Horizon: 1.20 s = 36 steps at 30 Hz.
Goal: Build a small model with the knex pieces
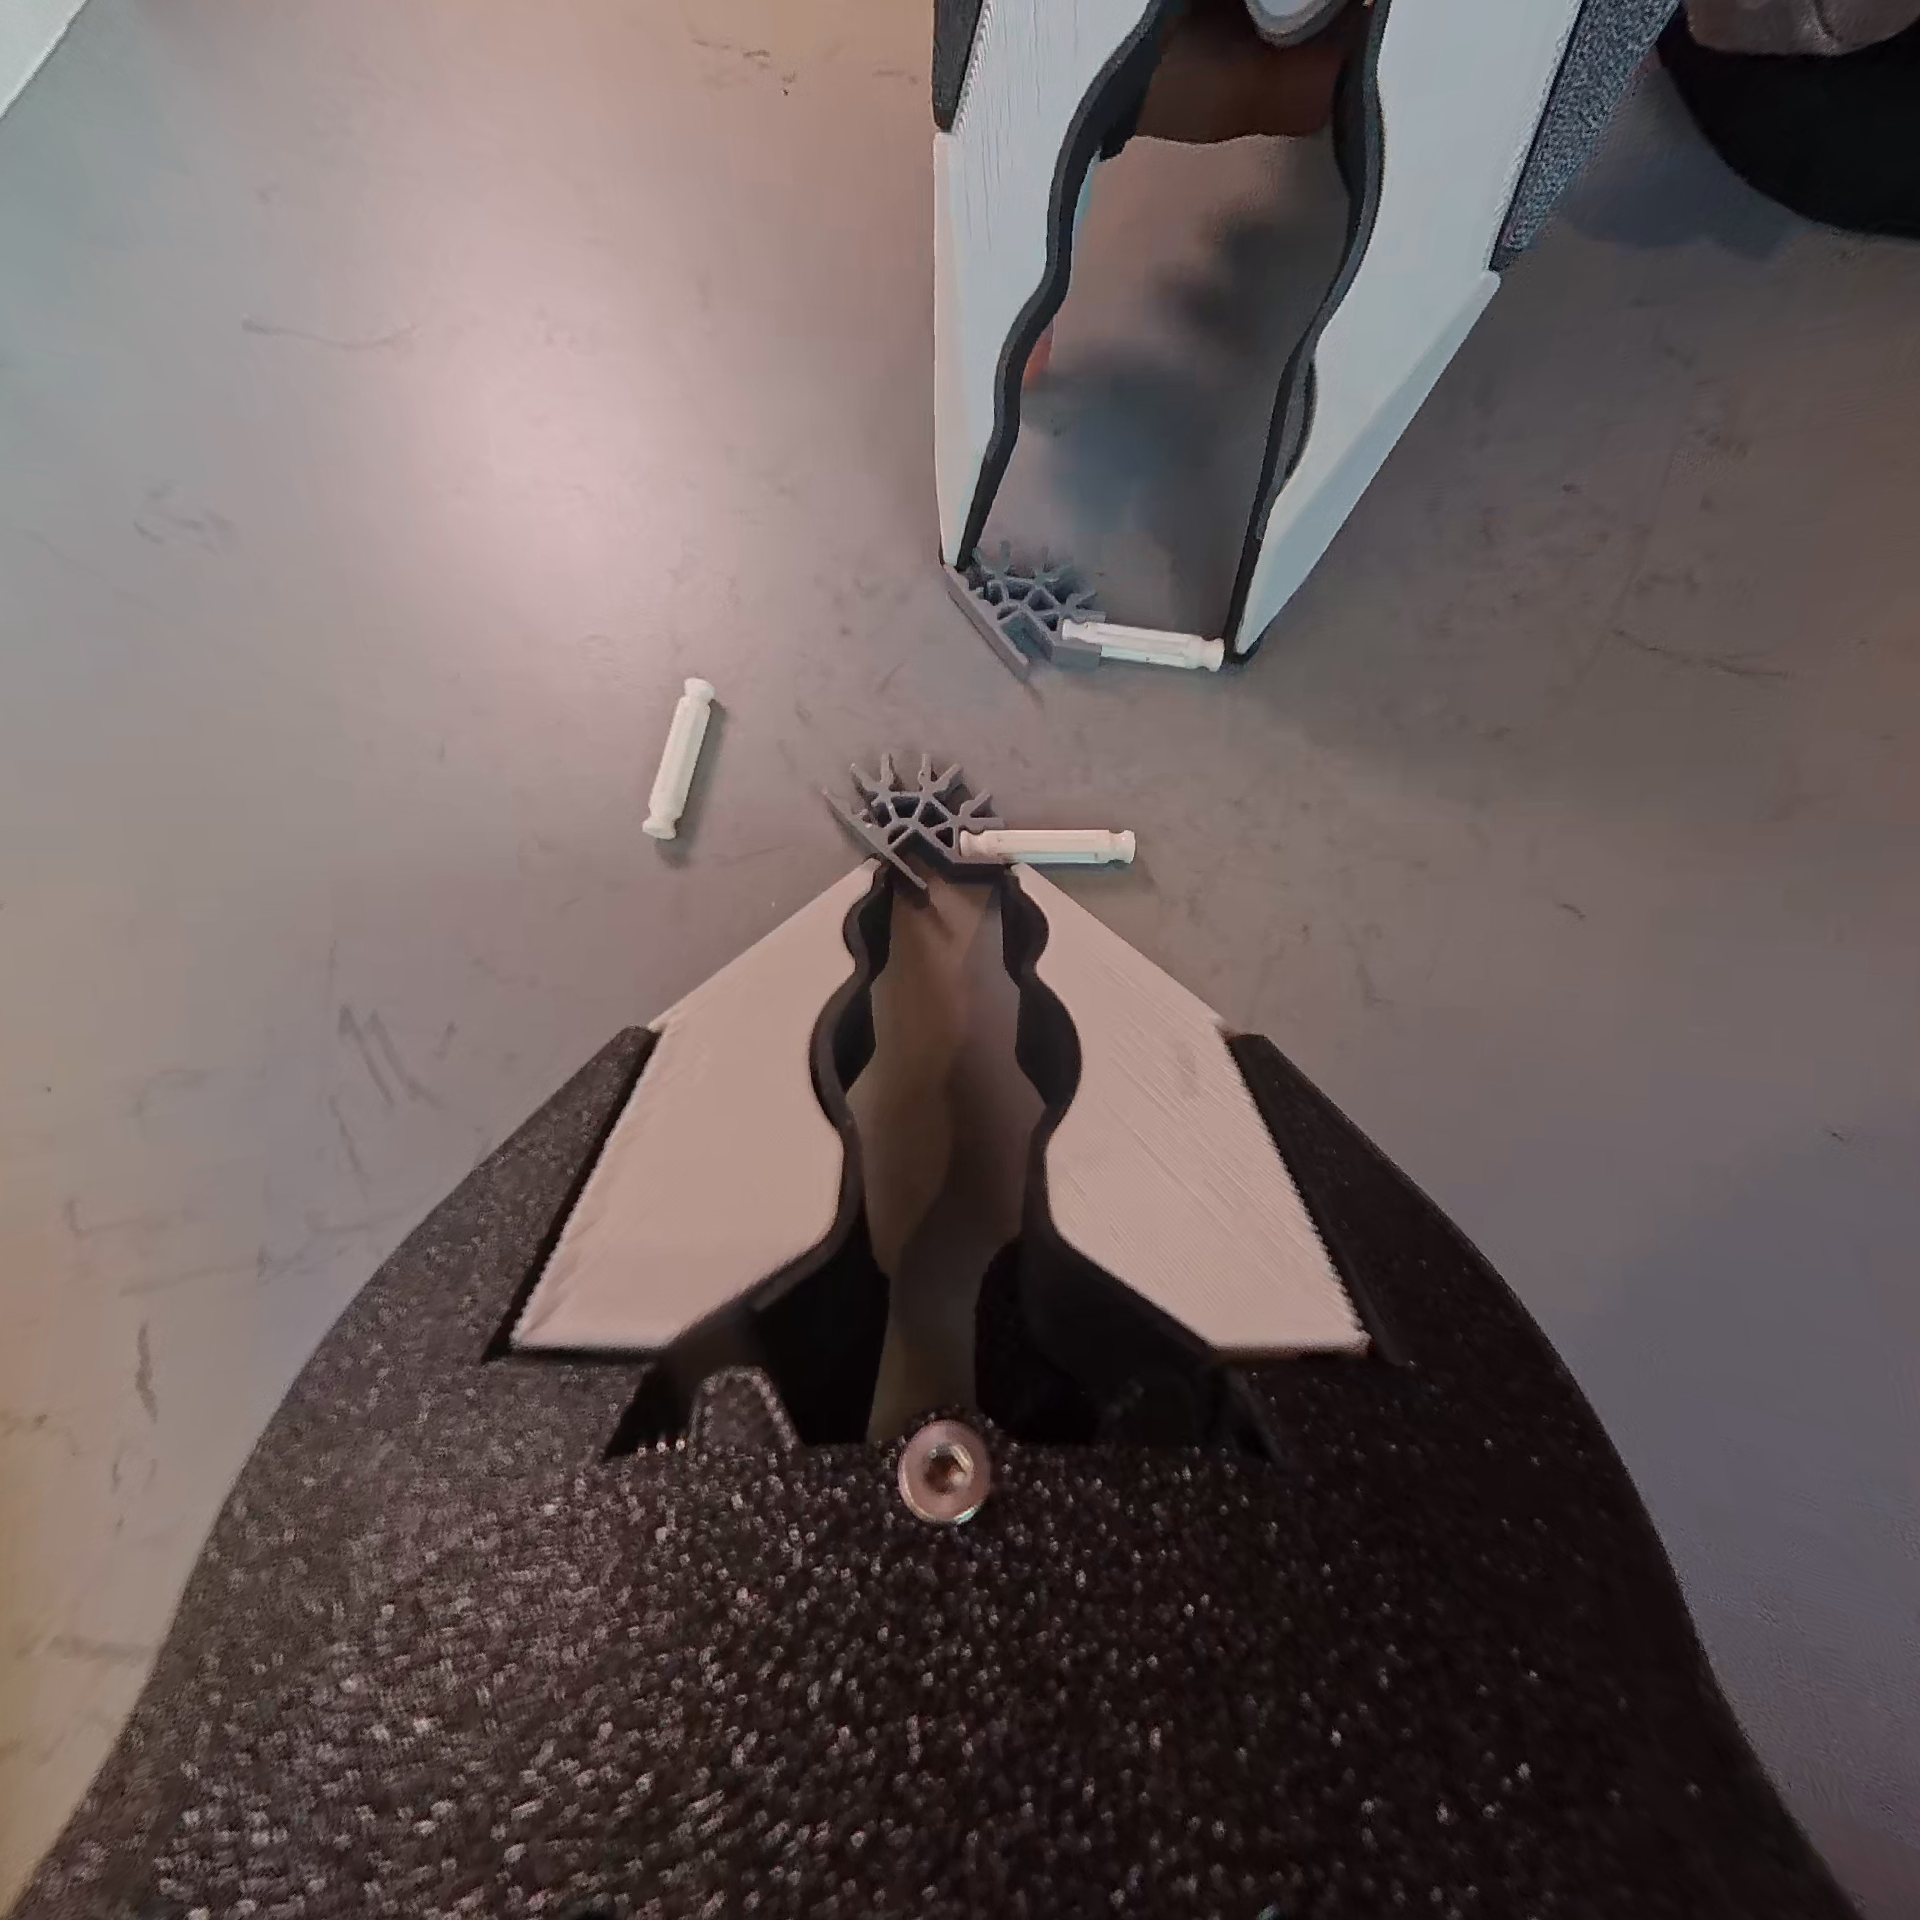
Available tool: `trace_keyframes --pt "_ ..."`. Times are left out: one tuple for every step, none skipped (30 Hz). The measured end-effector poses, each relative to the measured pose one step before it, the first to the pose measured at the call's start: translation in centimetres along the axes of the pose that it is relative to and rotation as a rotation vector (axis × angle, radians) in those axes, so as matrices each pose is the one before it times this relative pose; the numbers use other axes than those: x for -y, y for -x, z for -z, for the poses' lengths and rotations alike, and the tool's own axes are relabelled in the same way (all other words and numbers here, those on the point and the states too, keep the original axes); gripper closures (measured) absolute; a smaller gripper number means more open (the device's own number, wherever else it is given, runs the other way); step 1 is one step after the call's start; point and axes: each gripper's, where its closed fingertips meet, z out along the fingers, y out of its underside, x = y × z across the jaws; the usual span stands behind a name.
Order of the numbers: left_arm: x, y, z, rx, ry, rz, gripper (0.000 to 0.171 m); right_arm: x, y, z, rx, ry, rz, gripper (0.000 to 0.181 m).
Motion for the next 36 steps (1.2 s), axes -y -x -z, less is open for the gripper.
trace_keyframes --pt "0.103 0.011 -0.116 -0.0031 -0.00034 -0.0015 0.151 -0.363 -0.282 0.300 -0.0033 0.0077 -0.0079 0.127" --pt "0.144 0.020 -0.165 -0.0068 -0.00005 -0.0028 0.151 -0.418 -0.390 0.367 -0.0071 0.0058 -0.0080 0.127" --pt "0.166 0.034 -0.195 -0.0100 0.00052 -0.0035 0.151 -0.443 -0.479 0.376 -0.0092 0.0046 -0.0088 0.127" --pt "0.195 0.055 -0.228 -0.0100 0.00063 -0.0035 0.151 -0.420 -0.454 0.356 -0.0054 0.0038 -0.0105 0.127" --pt "0.215 0.054 -0.252 -0.0088 0.00072 -0.0035 0.151 -0.314 -0.443 0.309 -0.0034 0.0001 -0.0106 0.127" --pt "0.235 0.046 -0.258 -0.0084 0.00046 -0.0058 0.151 -0.153 -0.452 0.246 -0.0060 -0.0064 -0.0083 0.127" --pt "0.226 0.077 -0.263 -0.0081 0.00064 -0.0060 0.151 -0.048 -0.390 0.175 -0.0030 -0.0091 -0.0066 0.127" --pt "0.230 0.123 -0.266 -0.0066 0.00072 -0.0013 0.151 0.047 -0.266 0.084 0.0026 -0.0116 -0.0055 0.127" --pt "0.218 0.153 -0.249 -0.0042 0.00065 0.0028 0.150 0.079 -0.242 -0.025 0.0023 -0.0107 -0.0036 0.127" --pt "0.183 0.147 -0.205 -0.0014 0.00028 0.0027 0.150 0.039 -0.281 -0.104 -0.0017 -0.0044 -0.0018 0.127" --pt "0.153 0.135 -0.169 0.0022 -0.00018 0.0013 0.150 -0.054 -0.277 -0.186 -0.0033 0.0031 0.0019 0.127" --pt "0.105 0.124 -0.115 0.0037 -0.00020 0.0019 0.150 0.096 -0.346 -0.127 -0.0112 -0.0024 0.0095 0.127" --pt "0.080 0.111 -0.088 0.0037 -0.00012 0.0032 0.150 0.039 -0.329 -0.107 -0.0102 0.0025 0.0074 0.127" --pt "0.062 0.099 -0.067 0.0036 -0.00008 0.0037 0.150 0.075 -0.160 -0.095 0.0012 0.0010 0.0030 0.127" --pt "0.056 0.127 -0.058 0.0048 -0.00015 0.0047 0.150 0.130 -0.168 -0.089 -0.0013 -0.0039 0.0015 0.127" --pt "0.062 0.124 -0.050 0.0058 -0.00032 0.0058 0.150 0.054 -0.095 -0.109 0.0031 -0.0001 0.0042 0.127" --pt "0.048 0.084 -0.051 0.0050 -0.00019 0.0054 0.150 0.067 -0.100 -0.053 0.0012 -0.0023 0.0008 0.127" --pt "0.034 0.053 -0.036 0.0061 -0.00035 0.0039 0.150 0.019 -0.044 -0.031 0.0019 -0.0004 0.0006 0.127" --pt "0.027 0.056 -0.026 0.0078 -0.00063 0.0033 0.150 0.001 -0.075 -0.001 -0.0036 -0.0024 0.0002 0.127" --pt "0.027 0.041 -0.027 0.0090 -0.00068 0.0027 0.150 -0.003 -0.002 0.019 -0.0023 -0.0046 0.0008 0.127" --pt "0.028 0.027 -0.013 0.0085 -0.00079 0.0013 0.150 -0.009 -0.021 0.022 -0.0044 -0.0040 0.0021 0.126" --pt "0.009 0.023 -0.002 0.0084 -0.00111 -0.0012 0.150 -0.005 -0.031 0.019 -0.0041 -0.0021 -0.0009 0.126" --pt "0.013 0.077 0.030 0.0121 -0.00163 -0.0023 0.150 0.018 -0.005 0.022 -0.0029 -0.0017 -0.0030 0.124" --pt "-0.012 0.223 0.084 0.0210 -0.00223 -0.0007 0.149 0.103 0.007 0.047 -0.0012 -0.0078 -0.0063 0.121" --pt "-0.014 0.263 0.137 0.0220 -0.00422 -0.0008 0.149 0.219 -0.045 0.143 -0.0046 -0.0159 -0.0098 0.119" --pt "0.046 0.119 0.230 0.0098 -0.01024 0.0018 0.149 0.322 -0.155 0.252 -0.0114 -0.0231 -0.0104 0.117" --pt "0.200 0.120 0.304 0.0077 -0.02035 0.0098 0.149 0.389 -0.238 0.338 -0.0174 -0.0282 -0.0083 0.114" --pt "0.380 0.224 0.398 0.0140 -0.03090 0.0161 0.149 0.429 -0.263 0.402 -0.0201 -0.0313 -0.0059 0.113" --pt "0.519 0.240 0.460 0.0129 -0.03925 0.0169 0.148 0.495 -0.329 0.410 -0.0250 -0.0358 -0.0063 0.110" --pt "0.662 0.217 0.533 0.0124 -0.04697 0.0123 0.144 0.594 -0.436 0.402 -0.0325 -0.0418 -0.0068 0.108" --pt "0.756 0.333 0.582 0.0200 -0.05267 0.0046 0.142 0.684 -0.468 0.368 -0.0369 -0.0485 -0.0038 0.106" --pt "0.808 0.381 0.620 0.0227 -0.05374 -0.0021 0.141 0.717 -0.473 0.344 -0.0379 -0.0501 -0.0026 0.105" --pt "0.799 0.423 0.625 0.0233 -0.05370 -0.0031 0.140 0.708 -0.353 0.301 -0.0310 -0.0480 -0.0046 0.106" --pt "0.782 0.481 0.607 0.0238 -0.05306 -0.0003 0.138 0.721 -0.300 0.245 -0.0268 -0.0472 -0.0070 0.108" --pt "0.724 0.538 0.565 0.0247 -0.04950 0.0031 0.135 0.714 -0.212 0.187 -0.0224 -0.0478 -0.0100 0.111" --pt "0.587 0.589 0.508 0.0257 -0.04062 0.0060 0.134 0.628 -0.028 0.116 -0.0093 -0.0417 -0.0103 0.114"
